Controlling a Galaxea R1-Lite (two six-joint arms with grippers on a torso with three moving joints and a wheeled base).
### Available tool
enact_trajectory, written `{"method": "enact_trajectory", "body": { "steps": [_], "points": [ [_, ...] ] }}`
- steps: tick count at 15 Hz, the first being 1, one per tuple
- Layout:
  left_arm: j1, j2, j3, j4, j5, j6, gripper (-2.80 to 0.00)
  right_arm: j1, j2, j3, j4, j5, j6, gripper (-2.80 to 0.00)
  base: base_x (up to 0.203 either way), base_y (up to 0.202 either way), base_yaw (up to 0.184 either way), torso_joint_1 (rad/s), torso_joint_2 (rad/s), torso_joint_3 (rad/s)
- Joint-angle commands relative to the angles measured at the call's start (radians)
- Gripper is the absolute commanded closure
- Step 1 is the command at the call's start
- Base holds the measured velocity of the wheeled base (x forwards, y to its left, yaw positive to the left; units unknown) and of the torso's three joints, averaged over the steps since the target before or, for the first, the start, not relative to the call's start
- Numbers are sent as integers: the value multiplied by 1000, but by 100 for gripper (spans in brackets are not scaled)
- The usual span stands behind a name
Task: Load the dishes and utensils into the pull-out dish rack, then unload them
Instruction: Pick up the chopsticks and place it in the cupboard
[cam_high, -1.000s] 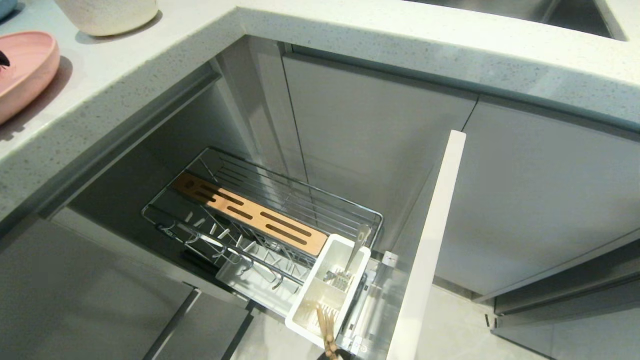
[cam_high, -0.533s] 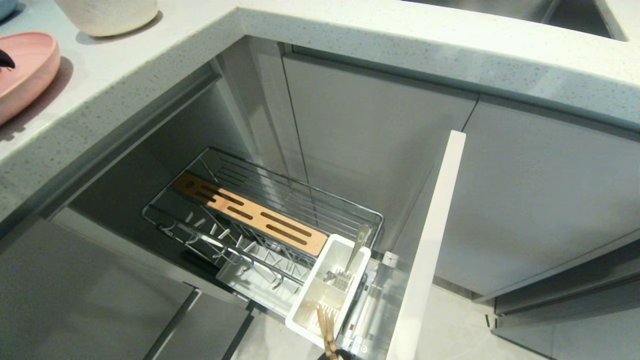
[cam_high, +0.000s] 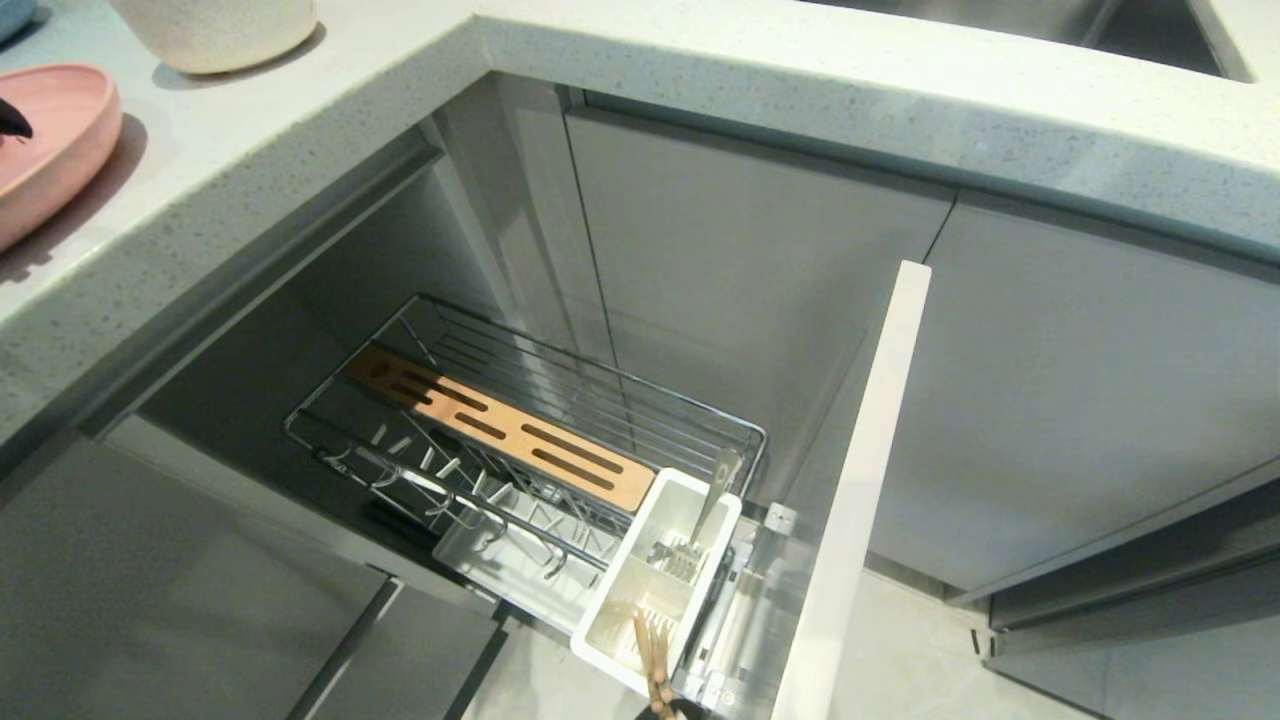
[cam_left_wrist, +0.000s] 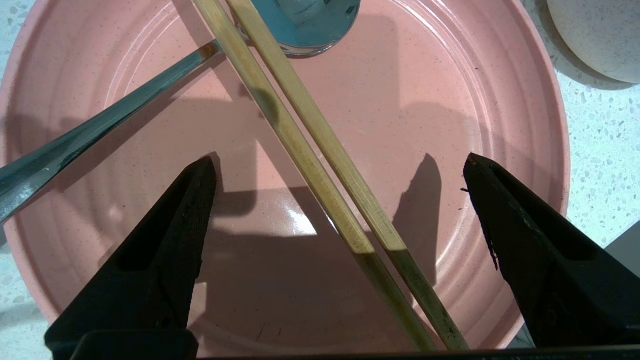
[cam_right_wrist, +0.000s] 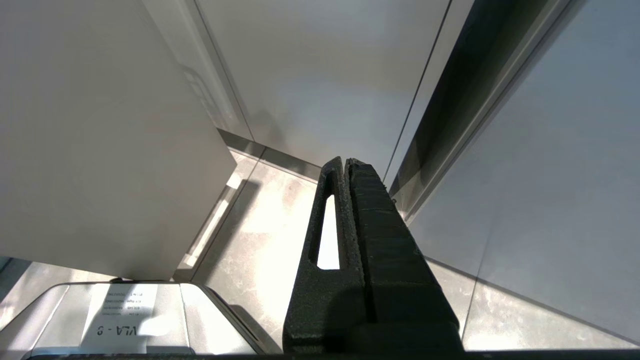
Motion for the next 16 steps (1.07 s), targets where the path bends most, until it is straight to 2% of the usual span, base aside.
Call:
{"method": "enact_trajectory", "body": {
  "steps": [1, 5, 6, 16],
  "points": [
    [0, 4, 2, 8, 1, -4, -280, 0, 0, 2, 0, 0, 0, 0, 0, 0, 0, 0, 0, 0],
    [0, 4, 2, 8, 1, -6, -280, 0, 0, 2, 0, 0, 0, 0, 0, 0, 0, 0, 0, 0],
    [0, 5, 1, 7, 1, -6, 0, 0, 0, 2, 0, 0, 0, 0, 0, 0, 0, 0, 0, 0],
    [0, 2, 0, 4, 1, -6, 0, 0, 0, 2, 0, 0, 0, 0, 0, 0, 0, 0, 0, 0]
  ]
}}
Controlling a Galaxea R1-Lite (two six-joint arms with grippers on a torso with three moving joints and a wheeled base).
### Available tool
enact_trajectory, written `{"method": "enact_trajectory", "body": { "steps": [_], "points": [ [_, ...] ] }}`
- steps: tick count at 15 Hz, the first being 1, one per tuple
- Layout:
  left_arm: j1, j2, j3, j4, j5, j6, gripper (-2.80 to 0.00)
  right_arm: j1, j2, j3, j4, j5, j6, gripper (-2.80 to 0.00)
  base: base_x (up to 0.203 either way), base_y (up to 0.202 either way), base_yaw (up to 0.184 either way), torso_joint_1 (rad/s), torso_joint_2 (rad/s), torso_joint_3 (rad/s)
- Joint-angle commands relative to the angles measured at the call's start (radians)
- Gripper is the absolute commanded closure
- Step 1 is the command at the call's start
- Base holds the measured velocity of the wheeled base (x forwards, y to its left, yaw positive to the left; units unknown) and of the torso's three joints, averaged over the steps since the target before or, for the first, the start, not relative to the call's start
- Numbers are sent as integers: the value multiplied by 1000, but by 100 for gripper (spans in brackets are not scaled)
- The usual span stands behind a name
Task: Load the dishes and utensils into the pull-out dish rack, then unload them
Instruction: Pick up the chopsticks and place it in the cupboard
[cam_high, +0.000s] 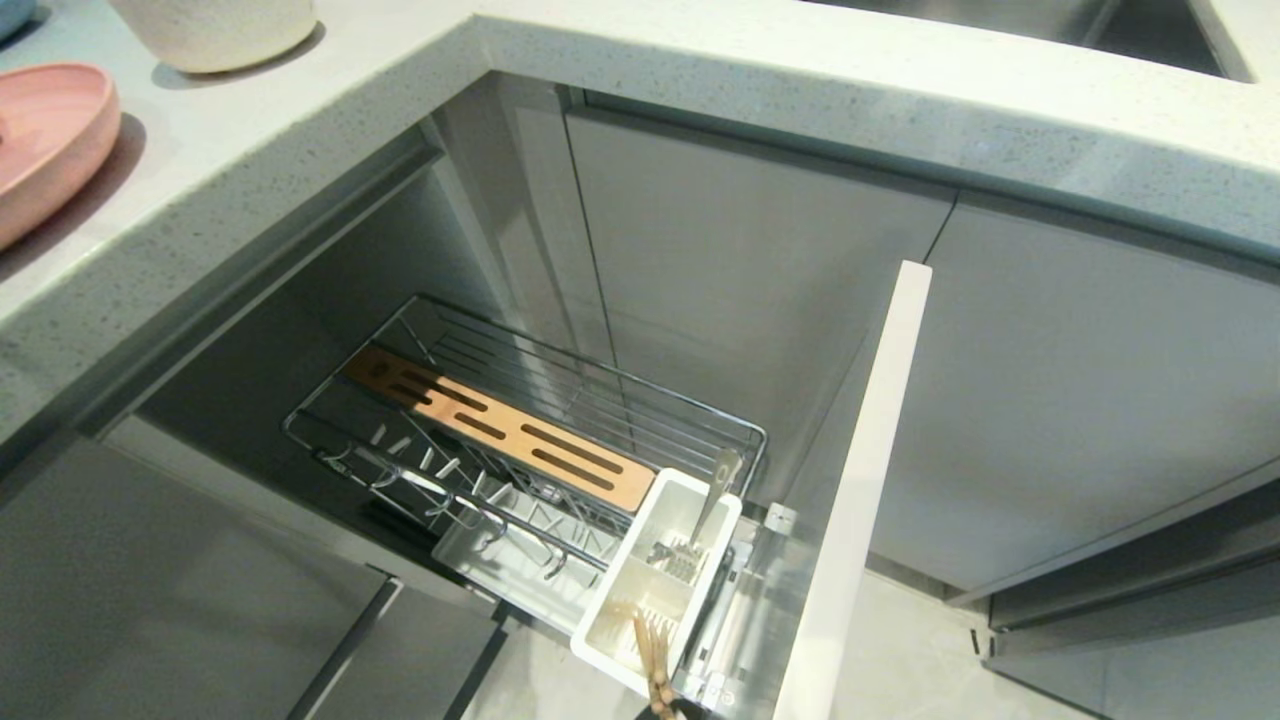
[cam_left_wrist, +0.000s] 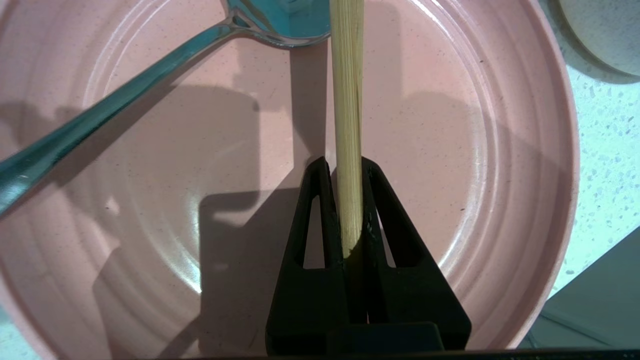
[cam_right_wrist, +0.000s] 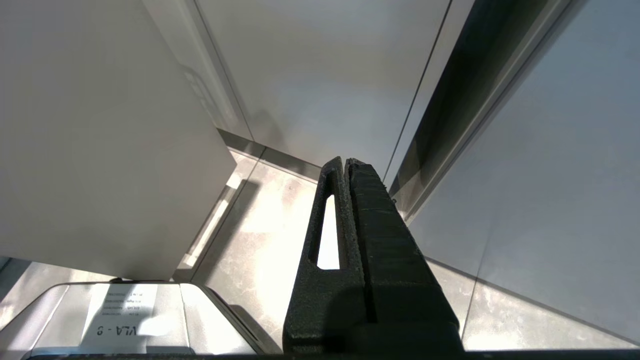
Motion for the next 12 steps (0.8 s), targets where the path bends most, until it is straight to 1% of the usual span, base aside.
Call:
{"method": "enact_trajectory", "body": {
  "steps": [1, 6, 12],
  "points": [
    [0, -2, 0, 2, 5, -3, 0, 0, 0, 2, 0, 0, 0, 0, 0, 0, 0, 0, 0, 0],
    [0, -19, -1, -9, 8, -1, 0, 0, 0, 2, 0, 0, 0, 0, 0, 0, 0, 0, 0, 0],
    [-1, -147, -1, -132, 15, -9, 0, 0, 0, 2, 0, 0, 0, 0, 0, 0, 0, 0, 0, 0]
  ]
}}
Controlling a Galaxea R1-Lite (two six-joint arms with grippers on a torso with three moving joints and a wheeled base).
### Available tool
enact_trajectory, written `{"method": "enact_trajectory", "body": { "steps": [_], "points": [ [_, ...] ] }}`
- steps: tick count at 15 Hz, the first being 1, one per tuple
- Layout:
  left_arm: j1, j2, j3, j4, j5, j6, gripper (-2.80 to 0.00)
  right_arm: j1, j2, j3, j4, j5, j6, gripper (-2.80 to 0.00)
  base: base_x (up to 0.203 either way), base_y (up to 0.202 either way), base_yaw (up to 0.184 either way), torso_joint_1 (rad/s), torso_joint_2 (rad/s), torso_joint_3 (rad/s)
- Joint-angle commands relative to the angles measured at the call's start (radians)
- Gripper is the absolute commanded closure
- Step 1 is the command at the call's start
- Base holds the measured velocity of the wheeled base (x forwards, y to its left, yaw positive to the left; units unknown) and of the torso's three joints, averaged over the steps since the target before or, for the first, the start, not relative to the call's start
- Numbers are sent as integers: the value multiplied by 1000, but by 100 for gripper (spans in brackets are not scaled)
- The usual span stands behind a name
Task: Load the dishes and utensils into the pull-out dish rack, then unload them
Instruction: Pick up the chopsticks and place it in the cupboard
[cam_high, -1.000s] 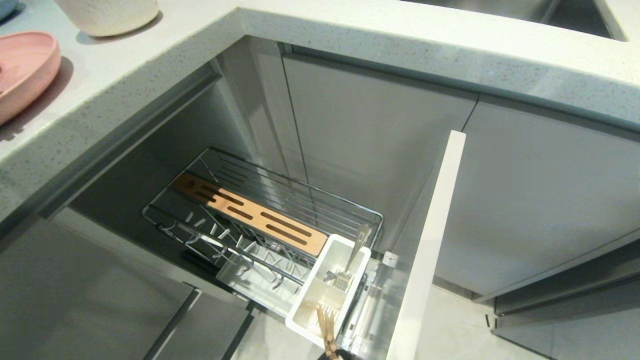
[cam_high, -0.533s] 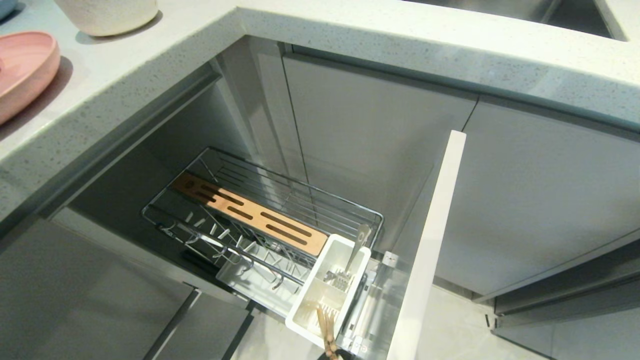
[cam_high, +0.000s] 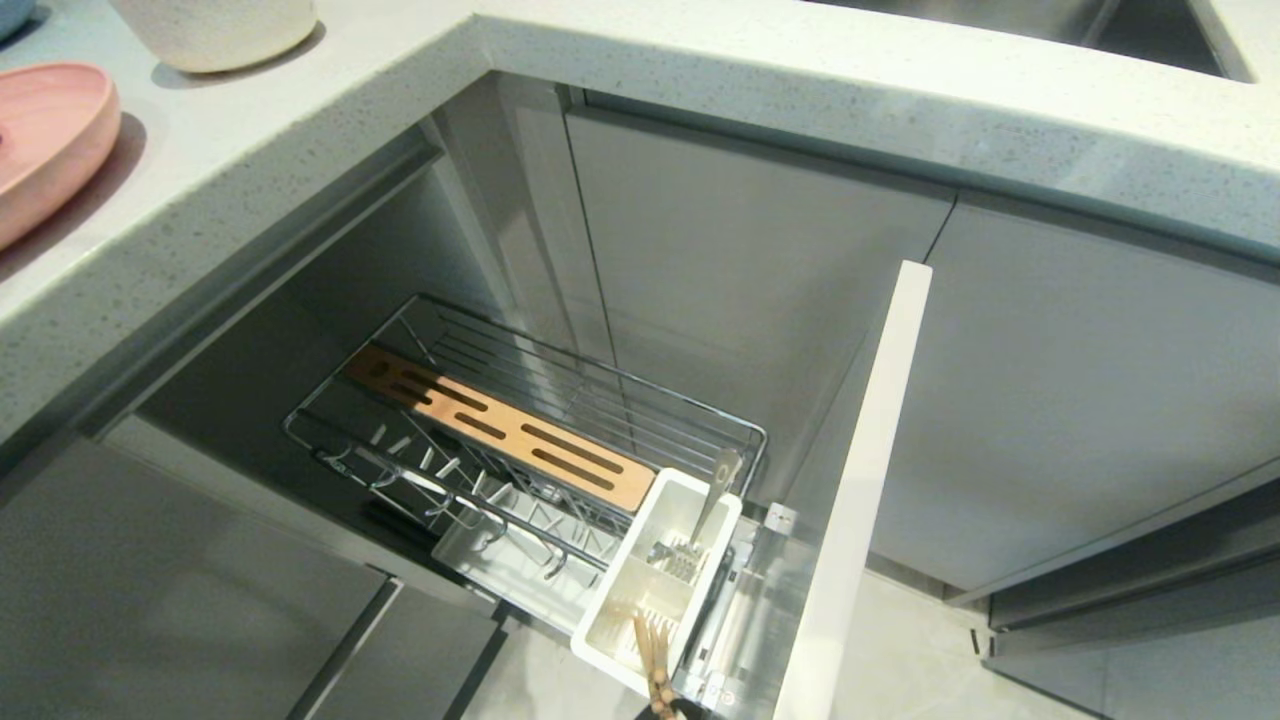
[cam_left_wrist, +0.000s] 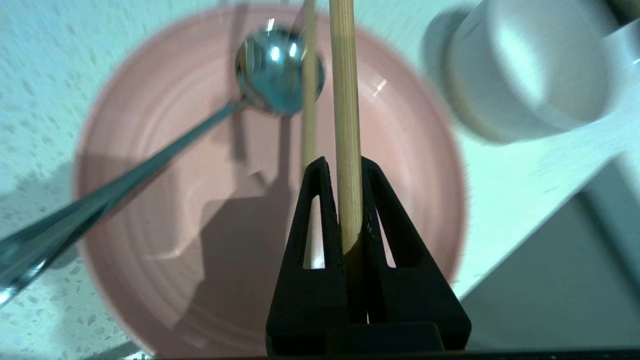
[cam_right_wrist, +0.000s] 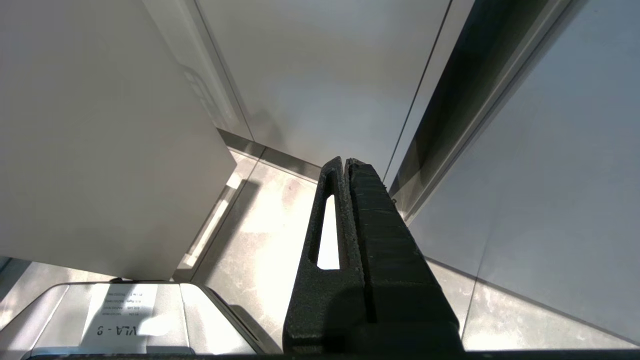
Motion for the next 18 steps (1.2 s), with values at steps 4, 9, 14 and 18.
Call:
{"method": "enact_trajectory", "body": {
  "steps": [4, 9, 14, 18],
  "points": [
    [-57, -92, 1, -49, -39, -47, 0, 0, 0, 2, 0, 0, 0, 0, 0, 0, 0, 0, 0, 0],
    [-108, -130, 1, -14, -396, -68, 0, 0, 0, 2, 0, 0, 0, 0, 0, 0, 0, 0, 0, 0],
    [-125, -140, 3, 117, -986, -55, 0, 0, 0, 2, 0, 0, 0, 0, 0, 0, 0, 0, 0, 0],
    [-124, -122, 3, 230, -1289, -6, 0, 0, 0, 2, 0, 0, 0, 0, 0, 0, 0, 0, 0, 0]
  ]
}}
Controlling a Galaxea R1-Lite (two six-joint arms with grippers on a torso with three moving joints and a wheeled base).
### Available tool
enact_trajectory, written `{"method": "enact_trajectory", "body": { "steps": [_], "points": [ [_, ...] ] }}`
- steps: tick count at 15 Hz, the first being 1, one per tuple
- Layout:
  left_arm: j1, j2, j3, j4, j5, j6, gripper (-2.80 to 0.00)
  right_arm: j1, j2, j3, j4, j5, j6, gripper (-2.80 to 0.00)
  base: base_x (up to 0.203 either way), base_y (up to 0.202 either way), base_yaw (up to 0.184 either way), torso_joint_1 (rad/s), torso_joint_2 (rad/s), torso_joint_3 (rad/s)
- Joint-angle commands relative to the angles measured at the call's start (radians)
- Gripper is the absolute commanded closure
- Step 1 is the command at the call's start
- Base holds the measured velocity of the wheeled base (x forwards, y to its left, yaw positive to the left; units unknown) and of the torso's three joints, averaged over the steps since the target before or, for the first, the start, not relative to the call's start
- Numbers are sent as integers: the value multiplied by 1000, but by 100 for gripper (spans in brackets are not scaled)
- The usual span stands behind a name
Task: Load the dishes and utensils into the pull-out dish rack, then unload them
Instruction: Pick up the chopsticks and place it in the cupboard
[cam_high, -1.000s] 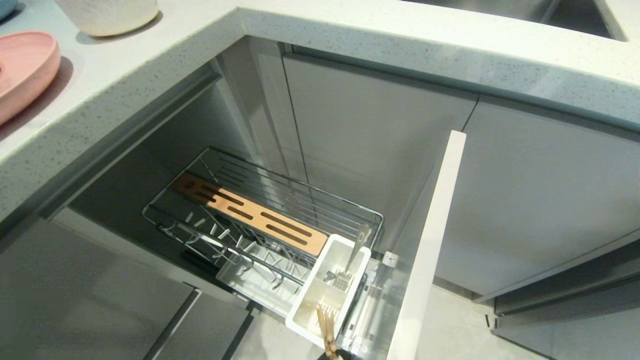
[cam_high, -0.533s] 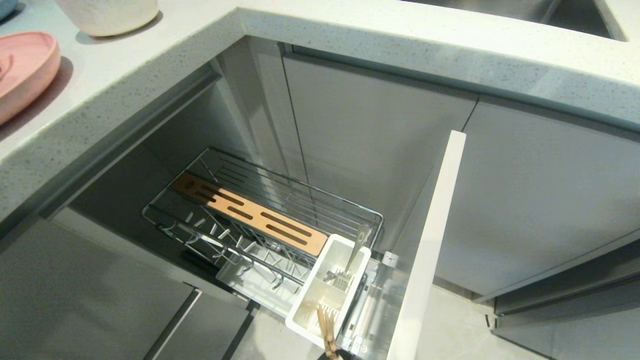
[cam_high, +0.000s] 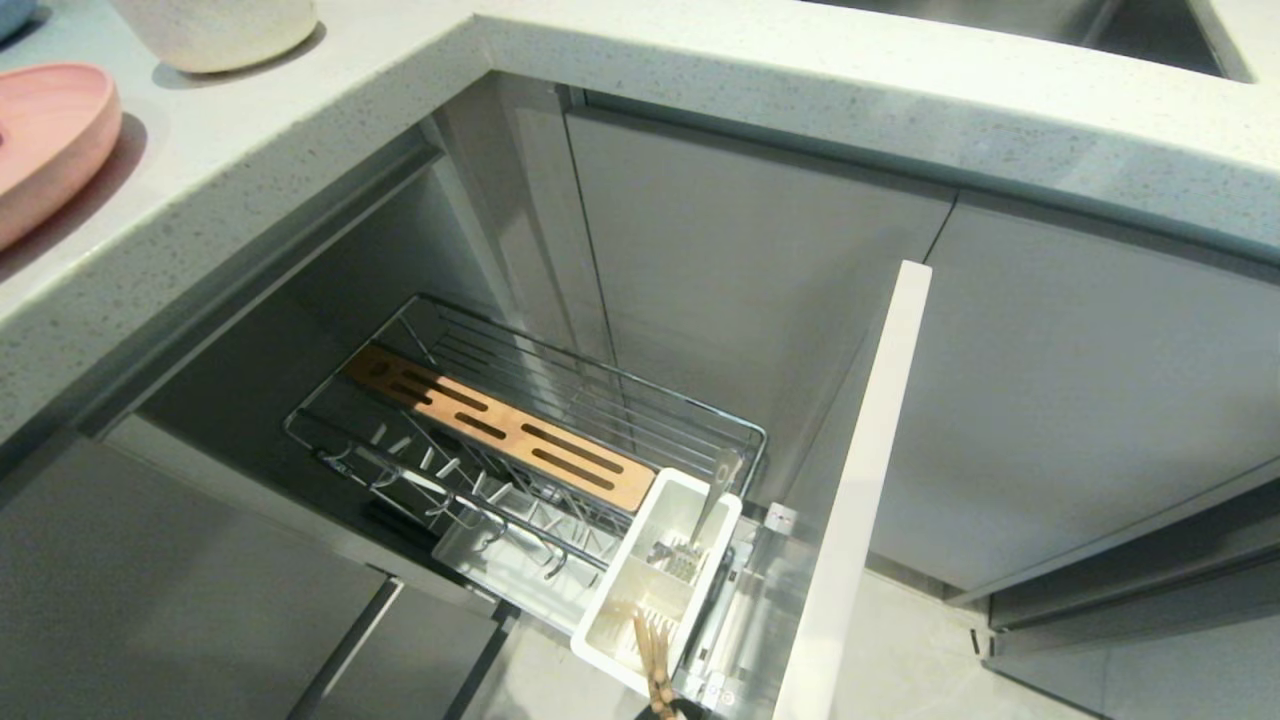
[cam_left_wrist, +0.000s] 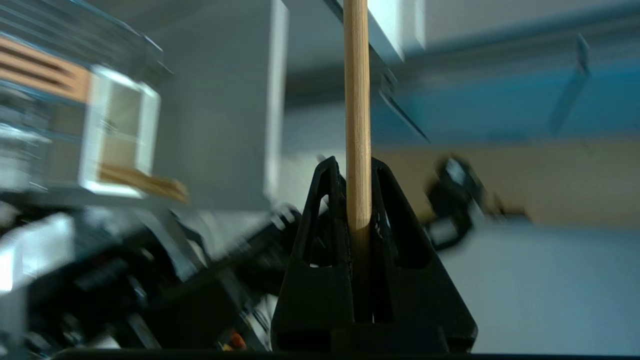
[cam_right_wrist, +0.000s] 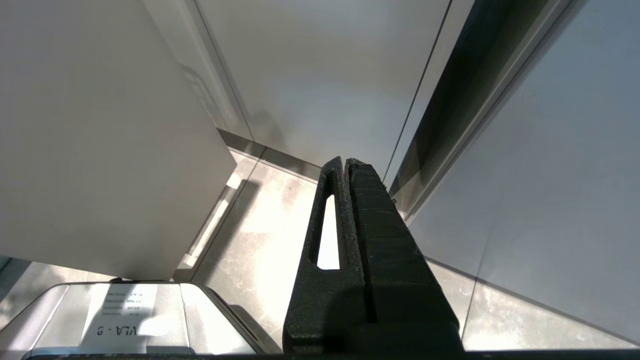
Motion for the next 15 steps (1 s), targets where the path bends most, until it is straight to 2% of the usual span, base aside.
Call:
{"method": "enact_trajectory", "body": {
  "steps": [1, 4, 5, 6, 10, 13, 15],
  "points": [
    [0, 28, 0, 38, -83, 2, 0, 0, 0, 2, 0, 0, 0, 0, 0, 0, 0, 0, 0, 0],
    [-8, 101, -3, 92, -85, 14, 0, 0, 0, 2, 0, 0, 0, 0, 0, 0, 0, 0, 0, 0],
    [-39, 120, -2, 116, -66, 35, 0, 0, 0, 2, 0, 0, 0, 0, 0, 0, 0, 0, 0, 0],
    [-77, 142, -2, 152, -17, 64, 0, 0, 0, 2, 0, 0, 0, 0, 0, 0, 0, 0, 0, 0],
    [-106, 189, -1, 310, 83, 290, 0, 0, 0, 2, 0, 0, 0, 0, 0, 0, 0, 0, 0, 0],
    [-109, 185, -1, 347, 127, 363, 0, 0, 0, 2, 0, 0, 0, 0, 0, 0, 0, 0, 0, 0],
    [-109, 179, -1, 375, 175, 444, 0, 0, 0, 2, 0, 0, 0, 0, 0, 0, 0, 0, 0, 0]
  ]
}}
